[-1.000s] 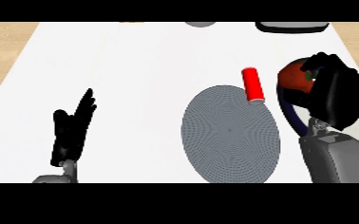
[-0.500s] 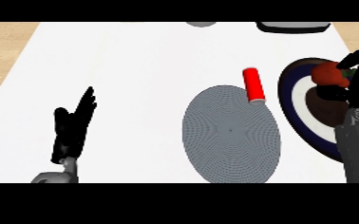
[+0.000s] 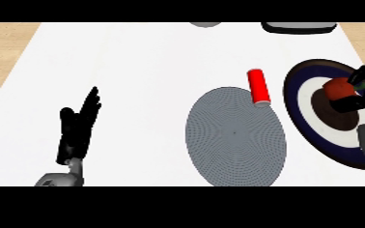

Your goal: Pick the bell pepper from the placemat and place it in the plate

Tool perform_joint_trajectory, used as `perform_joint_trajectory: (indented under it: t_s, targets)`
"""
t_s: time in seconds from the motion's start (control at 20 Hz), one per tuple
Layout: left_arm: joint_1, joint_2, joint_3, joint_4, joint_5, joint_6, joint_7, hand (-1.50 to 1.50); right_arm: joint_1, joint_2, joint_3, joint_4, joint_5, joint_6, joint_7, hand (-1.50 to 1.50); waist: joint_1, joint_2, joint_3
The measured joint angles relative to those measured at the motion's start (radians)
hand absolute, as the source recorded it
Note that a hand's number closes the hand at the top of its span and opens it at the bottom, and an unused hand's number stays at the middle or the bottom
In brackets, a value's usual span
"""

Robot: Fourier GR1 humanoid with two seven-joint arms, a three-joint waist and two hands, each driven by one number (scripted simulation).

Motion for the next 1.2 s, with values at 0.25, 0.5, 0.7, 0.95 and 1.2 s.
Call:
perform_joint_trajectory:
  t_s: [0.25,0.5,0.7,0.95,1.2]
  targets:
    - [0.008,-0.003,0.011,0.028,0.004,-0.011,-0.034,0.00,-0.023,-0.038,-0.025,0.146,-0.064,0.048,-0.106,-1.50,0.001,0.000,0.000]
    - [0.022,-0.004,0.012,0.000,-0.001,-0.007,-0.011,0.00,0.005,-0.029,-0.055,0.118,-0.175,0.041,-0.272,-1.50,-0.006,-0.003,0.000]
    - [0.036,-0.003,0.015,-0.006,0.002,-0.009,-0.012,0.00,-0.010,0.011,-0.145,0.043,-0.345,0.019,-0.397,-1.50,-0.017,-0.008,0.001]
    - [0.024,0.011,0.034,0.000,0.011,-0.018,-0.009,0.00,0.031,0.036,-0.271,-0.028,-0.568,0.066,-0.505,-1.50,-0.024,-0.008,0.000]
    - [0.015,-0.009,0.015,-0.006,-0.009,-0.011,-0.002,0.00,0.108,0.040,-0.323,-0.057,-0.705,0.137,-0.577,-1.50,-0.015,-0.005,0.000]
